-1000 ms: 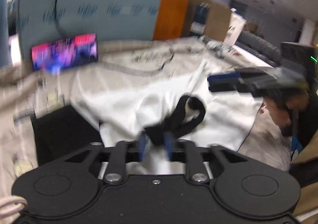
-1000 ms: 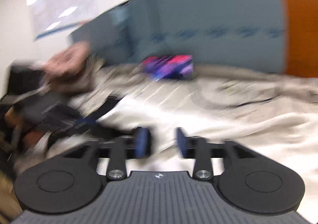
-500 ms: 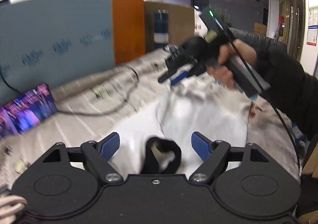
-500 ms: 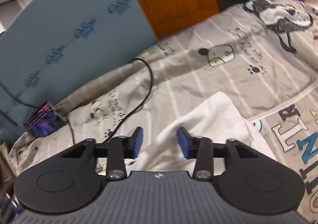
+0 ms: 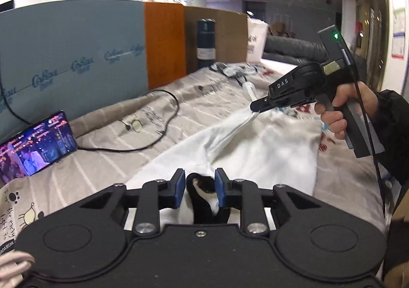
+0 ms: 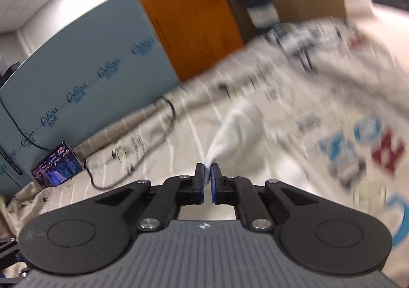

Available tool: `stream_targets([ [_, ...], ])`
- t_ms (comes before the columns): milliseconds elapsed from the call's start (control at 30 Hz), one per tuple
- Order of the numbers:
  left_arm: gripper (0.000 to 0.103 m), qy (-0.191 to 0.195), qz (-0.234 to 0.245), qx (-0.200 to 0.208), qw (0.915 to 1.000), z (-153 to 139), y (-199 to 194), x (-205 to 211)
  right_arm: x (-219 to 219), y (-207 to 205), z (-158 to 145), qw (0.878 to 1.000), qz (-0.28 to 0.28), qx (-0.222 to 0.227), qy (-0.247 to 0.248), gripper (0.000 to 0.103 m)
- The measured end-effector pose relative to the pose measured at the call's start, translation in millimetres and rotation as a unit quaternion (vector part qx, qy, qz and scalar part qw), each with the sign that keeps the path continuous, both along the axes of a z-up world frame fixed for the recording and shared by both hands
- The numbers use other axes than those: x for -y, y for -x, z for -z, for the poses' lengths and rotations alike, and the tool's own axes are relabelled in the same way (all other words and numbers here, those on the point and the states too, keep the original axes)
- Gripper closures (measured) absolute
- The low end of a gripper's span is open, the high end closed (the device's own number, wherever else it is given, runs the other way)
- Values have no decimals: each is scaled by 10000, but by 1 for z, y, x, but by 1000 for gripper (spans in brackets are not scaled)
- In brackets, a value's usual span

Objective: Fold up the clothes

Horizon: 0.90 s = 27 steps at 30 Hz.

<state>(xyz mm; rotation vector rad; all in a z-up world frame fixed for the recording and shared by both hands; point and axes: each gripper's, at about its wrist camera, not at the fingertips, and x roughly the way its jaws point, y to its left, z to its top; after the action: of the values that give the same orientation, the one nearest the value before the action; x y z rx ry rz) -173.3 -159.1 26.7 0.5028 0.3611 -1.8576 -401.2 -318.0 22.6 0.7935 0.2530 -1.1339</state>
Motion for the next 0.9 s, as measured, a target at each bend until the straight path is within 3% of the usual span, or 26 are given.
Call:
stream_targets([
  [267,75,-278,53,202,9994,16,11,-5,2,31,-7,9970,633,375,257,61],
  [367,75,-338,19,263,9991,20,13,-4,7,27,-7,9966,703,113,413,60],
  [500,75,-402,0,257,9989,22,12,-5,14,22,0,9978,436,179,460,60],
  [700,71,-477,-16,283,9985,24,12,-2,28,7,14,9993,-241,-75,289,60],
  [900,68,-485,-28,345,9982,25,12,-2,42,14,29,9995,-57,-286,153,61],
])
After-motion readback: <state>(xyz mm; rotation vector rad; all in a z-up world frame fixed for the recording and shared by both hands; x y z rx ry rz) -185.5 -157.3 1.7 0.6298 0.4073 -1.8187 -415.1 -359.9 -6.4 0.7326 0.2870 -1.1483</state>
